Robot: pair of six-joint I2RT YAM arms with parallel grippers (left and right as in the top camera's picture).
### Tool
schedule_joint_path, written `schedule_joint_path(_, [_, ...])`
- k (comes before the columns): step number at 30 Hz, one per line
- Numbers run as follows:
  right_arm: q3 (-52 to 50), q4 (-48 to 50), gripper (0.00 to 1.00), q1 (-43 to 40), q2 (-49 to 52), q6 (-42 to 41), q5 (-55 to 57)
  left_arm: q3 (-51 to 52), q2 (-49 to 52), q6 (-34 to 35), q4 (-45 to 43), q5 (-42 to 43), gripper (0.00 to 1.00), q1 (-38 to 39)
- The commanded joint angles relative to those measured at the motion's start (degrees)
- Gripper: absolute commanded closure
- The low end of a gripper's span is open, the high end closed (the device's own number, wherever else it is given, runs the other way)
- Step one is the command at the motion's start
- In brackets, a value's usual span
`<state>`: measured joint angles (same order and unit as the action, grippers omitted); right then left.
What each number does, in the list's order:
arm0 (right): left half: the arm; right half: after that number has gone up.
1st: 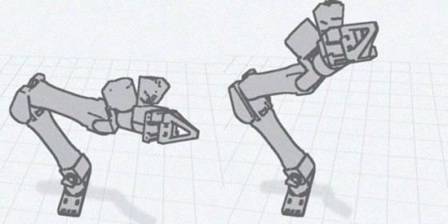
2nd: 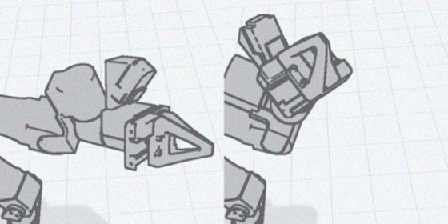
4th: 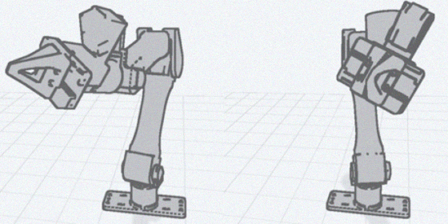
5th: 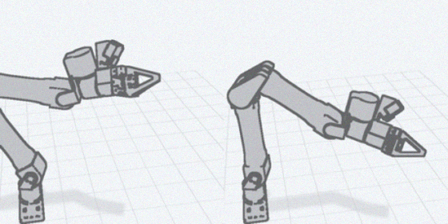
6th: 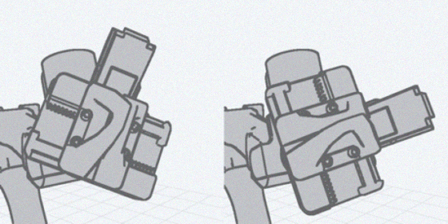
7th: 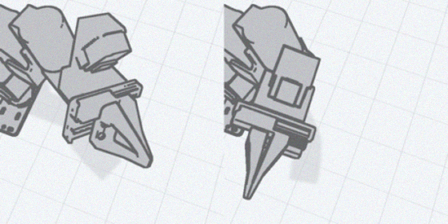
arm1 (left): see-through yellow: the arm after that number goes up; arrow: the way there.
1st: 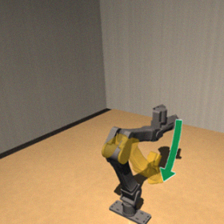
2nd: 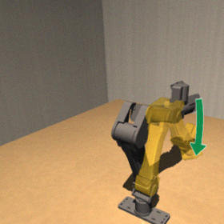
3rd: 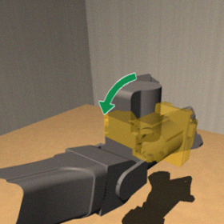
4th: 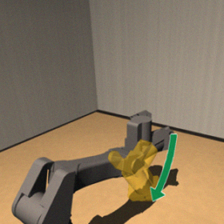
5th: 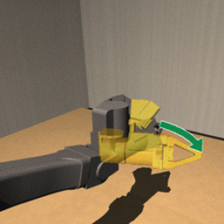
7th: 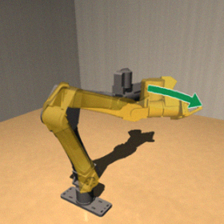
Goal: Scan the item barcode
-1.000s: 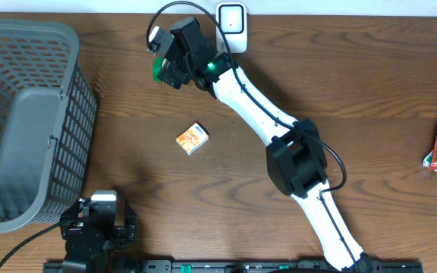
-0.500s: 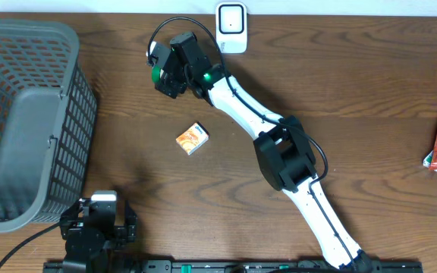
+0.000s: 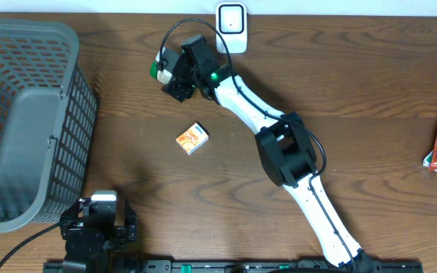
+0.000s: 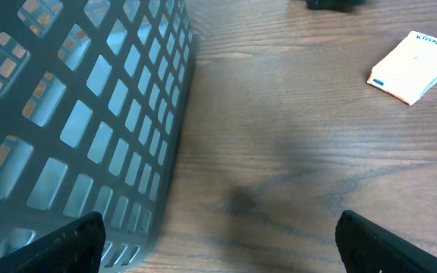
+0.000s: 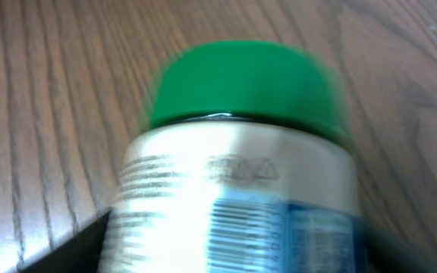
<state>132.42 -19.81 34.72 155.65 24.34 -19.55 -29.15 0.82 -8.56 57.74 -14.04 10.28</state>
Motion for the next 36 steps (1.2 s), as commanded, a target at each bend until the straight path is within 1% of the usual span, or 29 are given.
schedule_joint_path(1, [0.3, 0.0, 0.44, -0.1, 0.6, -0.6, -1.3, -0.1, -0.2, 0.7, 0.0, -0.1, 0.05, -0.2])
schedule_joint_path(7, [1.6, -1.6, 0.44, -0.2, 0.6, -1.6, 1.5, -0.1, -0.2, 0.7, 0.0, -0.1, 0.05, -0.2])
schedule_joint_path(11, [4.9, -8.0, 0.45, -0.2, 0.2, -1.6, 1.5, -0.1, -0.2, 0.7, 0.1, -0.1, 0.05, -0.2])
schedule_joint_path(14, [8.6, -17.7, 0.44, -1.0, -1.7, -1.6, 2.7, -0.1, -0.2, 0.7, 0.0, -0.1, 0.05, -0.2])
schedule_joint_path(15, [10.1, -23.8, 0.43, -1.5, -2.7, -1.6, 5.3, -0.1, -0.2, 0.7, 0.0, -0.1, 0.05, -0.2])
schedule_joint_path(19, [12.7, -36.7, 0.49, -2.5, -3.9, -2.8, 10.2, -0.1, -0.2, 0.7, 0.0, -0.1, 0.05, -0.2])
schedule_joint_path(22, [13.0, -46.5, 0.55, -4.0, -4.3, -7.2, 14.0, -0.1, -0.2, 0.7, 0.0, -0.1, 0.05, -0.2])
schedule_joint_path(25, [12.8, -55.5, 0.58, -6.1, -4.3, -12.8, 13.1, -0.1, -0.2, 0.7, 0.1, -0.1, 0.05, -0.2])
schedule_joint_path(27, [12.6, -60.4, 0.57, -6.9, -4.3, -15.0, 12.6, -0.1, -0.2, 0.7, 0.0, -0.1, 0.05, -0.2])
schedule_joint_path(28, [12.6, -63.1, 0.53, -7.1, -4.3, -15.8, 12.6, -0.1, -0.2, 0.7, 0.0, -0.1, 0.05, -0.2])
schedule_joint_path(29, [12.6, -64.7, 0.53, -7.2, -4.3, -16.1, 12.6, -0.1, -0.2, 0.7, 0.0, -0.1, 0.05, -0.2])
schedule_joint_path(31, [12.6, -69.3, 0.48, -7.2, -4.3, -17.1, 12.6, -0.1, -0.2, 0.7, 0.1, -0.1, 0.05, -0.2])
schedule_joint_path(32, [12.6, -72.9, 0.48, -7.1, -4.3, -18.1, 12.6, -0.1, -0.2, 0.7, 0.1, -0.1, 0.05, -0.2])
schedule_joint_path(35, [12.6, -77.6, 0.49, -6.7, -4.3, -19.5, 12.6, -0.1, -0.2, 0.7, 0.0, -0.1, 0.05, -0.2])
schedule_joint_path(36, [12.2, -77.7, 0.50, -6.5, -4.3, -20.7, 12.6, -0.1, -0.2, 0.7, 0.0, -0.1, 0.05, -0.2])
